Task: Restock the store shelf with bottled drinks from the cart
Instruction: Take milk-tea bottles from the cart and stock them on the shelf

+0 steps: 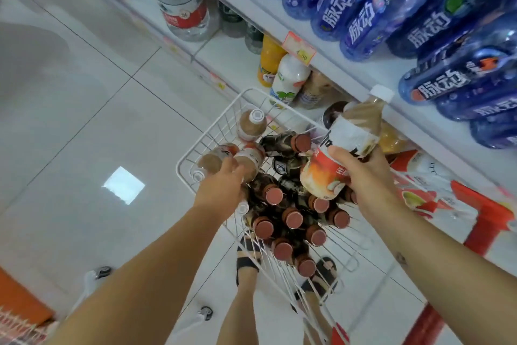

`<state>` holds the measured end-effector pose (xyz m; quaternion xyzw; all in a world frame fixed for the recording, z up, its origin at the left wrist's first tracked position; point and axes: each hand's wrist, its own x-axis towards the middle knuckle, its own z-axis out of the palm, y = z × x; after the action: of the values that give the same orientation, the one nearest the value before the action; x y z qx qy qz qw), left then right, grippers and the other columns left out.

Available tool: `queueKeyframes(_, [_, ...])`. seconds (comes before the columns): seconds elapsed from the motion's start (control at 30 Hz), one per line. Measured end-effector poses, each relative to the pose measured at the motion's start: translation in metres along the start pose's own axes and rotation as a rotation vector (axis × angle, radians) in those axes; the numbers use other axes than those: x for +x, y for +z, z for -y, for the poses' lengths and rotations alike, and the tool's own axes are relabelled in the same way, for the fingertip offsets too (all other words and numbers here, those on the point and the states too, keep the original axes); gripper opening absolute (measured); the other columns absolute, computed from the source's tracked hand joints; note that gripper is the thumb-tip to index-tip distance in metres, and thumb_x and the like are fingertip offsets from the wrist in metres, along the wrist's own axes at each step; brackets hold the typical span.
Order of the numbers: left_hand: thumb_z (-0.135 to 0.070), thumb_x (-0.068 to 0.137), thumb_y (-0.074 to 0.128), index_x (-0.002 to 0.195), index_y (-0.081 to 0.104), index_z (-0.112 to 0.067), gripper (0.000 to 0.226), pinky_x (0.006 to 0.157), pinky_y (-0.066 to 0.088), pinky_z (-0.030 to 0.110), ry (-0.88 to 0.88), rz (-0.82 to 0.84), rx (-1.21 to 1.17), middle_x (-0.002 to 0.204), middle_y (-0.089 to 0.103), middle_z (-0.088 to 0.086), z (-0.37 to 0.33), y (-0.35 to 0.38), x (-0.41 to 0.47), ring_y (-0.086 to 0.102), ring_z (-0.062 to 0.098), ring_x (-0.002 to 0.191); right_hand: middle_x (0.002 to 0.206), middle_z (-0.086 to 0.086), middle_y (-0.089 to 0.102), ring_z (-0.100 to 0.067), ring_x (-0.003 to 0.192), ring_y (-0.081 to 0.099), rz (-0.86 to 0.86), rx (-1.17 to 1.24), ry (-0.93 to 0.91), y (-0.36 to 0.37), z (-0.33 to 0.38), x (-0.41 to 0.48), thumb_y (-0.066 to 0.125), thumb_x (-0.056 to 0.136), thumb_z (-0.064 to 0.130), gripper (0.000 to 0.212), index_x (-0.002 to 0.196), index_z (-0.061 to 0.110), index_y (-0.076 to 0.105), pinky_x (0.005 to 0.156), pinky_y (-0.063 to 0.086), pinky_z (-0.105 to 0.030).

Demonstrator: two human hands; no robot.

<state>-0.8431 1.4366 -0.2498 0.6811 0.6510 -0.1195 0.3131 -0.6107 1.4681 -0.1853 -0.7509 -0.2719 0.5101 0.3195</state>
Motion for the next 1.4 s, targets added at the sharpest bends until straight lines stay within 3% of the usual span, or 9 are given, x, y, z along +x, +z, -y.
queueKeyframes(0.07, [0.0,0.083,0.057,0.128,0.041,-0.021,0.052,0.075,0.053,0.044,-0.032,-0.012,-0.019,0.134,0.031,0.005,-0.001,0.005,0.01,0.058,0.035,0.097,0.095,0.016,0.069,-0.009,0.085,0.068,0.006,-0.006,-0.004,-0.017,-0.007,-0.004,0.077,0.045,0.05,0.073,0.111,0.034,0.053,0.069,0.055,-0.031])
queueKeyframes(0.17, [-0.006,0.082,0.061,0.121,0.046,-0.021,0.044,0.072,0.053,0.043,-0.035,-0.075,-0.011,0.128,0.036,0.006,0.0,0.008,0.019,0.058,0.035,0.093,0.08,0.019,0.068,0.004,0.061,0.065,0.02,0.02,-0.048,-0.031,-0.016,-0.008,0.08,0.064,0.027,0.054,0.11,0.03,0.052,0.042,0.047,-0.014])
queueKeyframes(0.33, [-0.033,0.083,0.061,0.114,0.055,-0.025,0.032,0.061,0.051,0.036,0.078,-0.171,-0.012,0.115,0.046,0.001,-0.037,-0.022,0.013,0.061,0.028,0.078,0.09,0.017,0.064,0.011,0.068,0.062,-0.013,0.04,-0.08,-0.055,-0.012,-0.03,0.079,0.069,0.017,0.046,0.105,0.032,0.053,0.045,0.044,-0.008])
queueKeyframes(0.5, [-0.038,0.079,0.051,0.081,0.053,-0.021,0.017,0.065,0.048,0.03,0.274,-0.266,-0.077,0.091,0.051,-0.004,-0.112,-0.105,-0.038,0.057,0.023,0.083,0.082,0.018,0.063,0.008,0.056,0.062,-0.079,0.102,-0.135,-0.1,0.035,-0.082,0.08,0.068,0.014,0.047,0.1,0.032,0.051,0.037,0.042,-0.011])
queueKeyframes(0.73, [-0.011,0.07,0.069,0.087,0.065,-0.009,0.017,0.071,0.042,0.031,0.612,-0.392,-0.294,0.088,0.058,0.004,-0.216,-0.233,-0.144,0.053,0.016,0.083,0.097,0.02,0.064,0.011,0.083,0.06,-0.249,0.054,-0.393,-0.179,0.111,-0.167,0.085,0.062,0.022,0.054,0.098,0.041,0.05,0.066,0.046,-0.013])
queueKeyframes(0.9, [-0.017,0.069,0.072,0.091,0.065,-0.012,0.024,0.069,0.035,0.021,0.887,-0.522,-0.268,0.086,0.054,0.0,-0.296,-0.323,-0.214,0.05,0.016,0.079,0.089,0.035,0.061,0.02,0.082,0.056,-0.412,0.073,-0.636,-0.245,0.168,-0.227,0.084,0.063,0.024,0.052,0.096,0.043,0.049,0.062,0.043,-0.004])
queueKeyframes(1.07, [-0.021,0.07,0.072,0.083,0.053,-0.028,0.024,0.069,0.032,0.003,1.071,-0.661,-0.304,0.084,0.049,-0.012,-0.353,-0.382,-0.27,0.042,0.003,0.072,0.103,0.02,0.063,0.011,0.092,0.059,-0.586,0.151,-0.869,-0.296,0.211,-0.269,0.086,0.06,0.024,0.062,0.11,0.036,0.05,0.07,0.045,-0.006])
queueKeyframes(1.2, [-0.026,0.073,0.07,0.087,0.053,-0.026,0.022,0.071,0.034,0.002,1.18,-0.815,-0.378,0.087,0.049,-0.014,-0.389,-0.409,-0.302,0.047,-0.001,0.086,0.098,0.034,0.058,0.015,0.094,0.056,-0.689,0.171,-1.034,-0.324,0.245,-0.292,0.084,0.063,0.023,0.064,0.1,0.058,0.045,0.071,0.042,0.0])
queueKeyframes(1.4, [-0.022,0.076,0.068,0.089,0.049,-0.026,0.024,0.074,0.032,-0.001,1.276,-0.989,-0.427,0.091,0.045,-0.011,-0.432,-0.432,-0.307,0.043,-0.012,0.086,0.107,0.023,0.054,0.02,0.096,0.05,-0.796,0.178,-1.128,-0.353,0.287,-0.289,0.084,0.06,0.036,0.073,0.119,0.029,0.041,0.075,0.037,0.004])
